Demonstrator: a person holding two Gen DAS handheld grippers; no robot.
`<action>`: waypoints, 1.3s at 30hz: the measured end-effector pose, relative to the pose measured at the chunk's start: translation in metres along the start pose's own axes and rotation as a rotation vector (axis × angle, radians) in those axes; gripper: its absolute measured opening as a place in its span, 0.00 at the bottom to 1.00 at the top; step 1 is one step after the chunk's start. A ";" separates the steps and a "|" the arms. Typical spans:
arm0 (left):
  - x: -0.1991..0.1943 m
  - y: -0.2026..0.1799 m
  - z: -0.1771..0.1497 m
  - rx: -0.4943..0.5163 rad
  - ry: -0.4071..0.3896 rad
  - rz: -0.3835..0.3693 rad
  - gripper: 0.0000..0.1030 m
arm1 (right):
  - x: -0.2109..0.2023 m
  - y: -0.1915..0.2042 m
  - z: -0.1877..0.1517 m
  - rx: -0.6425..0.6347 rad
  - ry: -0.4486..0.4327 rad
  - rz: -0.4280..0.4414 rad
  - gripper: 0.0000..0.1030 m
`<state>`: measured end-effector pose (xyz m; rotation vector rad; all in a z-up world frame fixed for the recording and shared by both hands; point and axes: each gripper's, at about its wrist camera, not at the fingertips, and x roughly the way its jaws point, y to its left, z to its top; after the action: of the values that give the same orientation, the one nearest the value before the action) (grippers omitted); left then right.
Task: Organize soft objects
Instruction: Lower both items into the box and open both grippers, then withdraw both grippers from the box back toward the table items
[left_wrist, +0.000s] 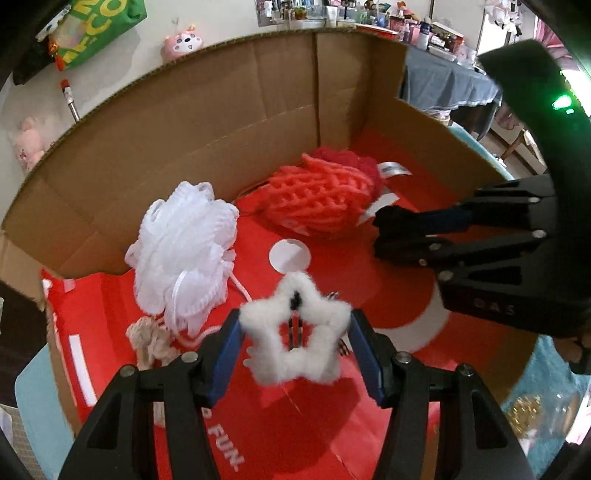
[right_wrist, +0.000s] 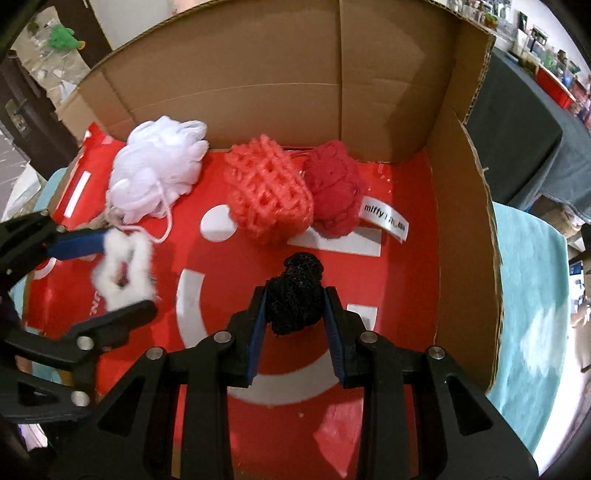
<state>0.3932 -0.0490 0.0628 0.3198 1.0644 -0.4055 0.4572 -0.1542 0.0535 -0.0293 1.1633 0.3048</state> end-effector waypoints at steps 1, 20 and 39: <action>0.004 0.001 0.001 -0.005 0.005 -0.001 0.58 | 0.001 -0.001 0.001 0.002 -0.001 0.000 0.28; 0.027 0.014 0.005 -0.040 0.018 -0.002 0.59 | 0.009 0.009 0.008 -0.020 0.014 -0.041 0.29; -0.039 0.022 -0.017 -0.092 -0.090 0.011 0.84 | -0.033 0.027 -0.007 -0.023 -0.076 -0.083 0.57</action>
<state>0.3734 -0.0155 0.0910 0.2233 0.9897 -0.3567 0.4322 -0.1372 0.0842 -0.0852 1.0802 0.2444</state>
